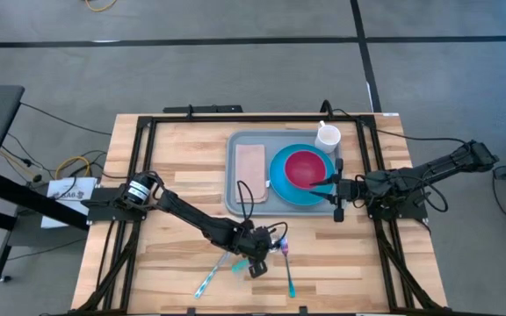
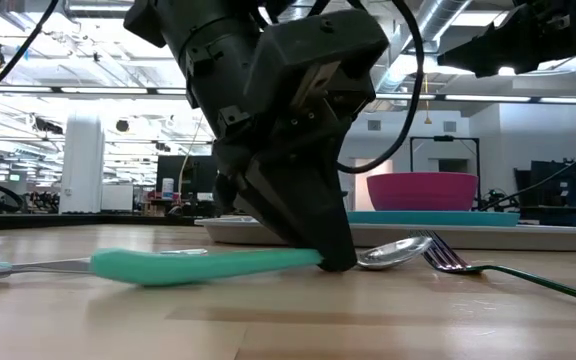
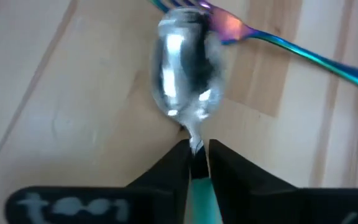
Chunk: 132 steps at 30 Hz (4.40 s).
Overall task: Set up tray
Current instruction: Put the green spoon on the light brown table napkin on the gray serving tray, then put the blue fork to the right of the green spoon on the light brown napkin on the gray serving tray
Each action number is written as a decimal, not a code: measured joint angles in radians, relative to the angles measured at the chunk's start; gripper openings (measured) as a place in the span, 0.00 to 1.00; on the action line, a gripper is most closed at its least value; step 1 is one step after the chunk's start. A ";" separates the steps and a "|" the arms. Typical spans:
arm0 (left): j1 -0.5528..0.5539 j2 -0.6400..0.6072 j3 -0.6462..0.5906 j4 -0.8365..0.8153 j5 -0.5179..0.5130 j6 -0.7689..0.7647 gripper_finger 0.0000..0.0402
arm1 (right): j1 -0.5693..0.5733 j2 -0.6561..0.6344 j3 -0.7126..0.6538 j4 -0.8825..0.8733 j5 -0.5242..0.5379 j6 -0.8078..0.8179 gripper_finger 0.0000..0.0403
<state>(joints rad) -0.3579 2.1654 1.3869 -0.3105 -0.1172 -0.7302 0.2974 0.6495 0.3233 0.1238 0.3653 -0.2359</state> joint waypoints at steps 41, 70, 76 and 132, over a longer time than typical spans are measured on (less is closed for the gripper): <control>0.461 0.030 0.491 -0.707 -0.400 -0.356 0.00 | 0.001 0.000 0.001 -0.050 0.000 0.045 0.23; 0.312 -0.700 -0.227 -0.408 -0.661 -0.345 0.00 | 0.003 -0.003 0.001 -0.281 0.002 0.342 0.23; 0.370 -0.704 -0.681 0.694 -0.457 -0.142 0.00 | 0.002 -0.003 0.001 -0.258 0.002 0.333 0.23; 0.554 -0.414 -0.597 0.763 -0.127 -0.130 0.16 | 0.001 -0.002 0.001 -0.247 0.002 0.252 0.23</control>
<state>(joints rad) 0.1959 1.7511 0.7896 0.4526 -0.2439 -0.8604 0.2979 0.6471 0.3241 -0.1229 0.3676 0.0158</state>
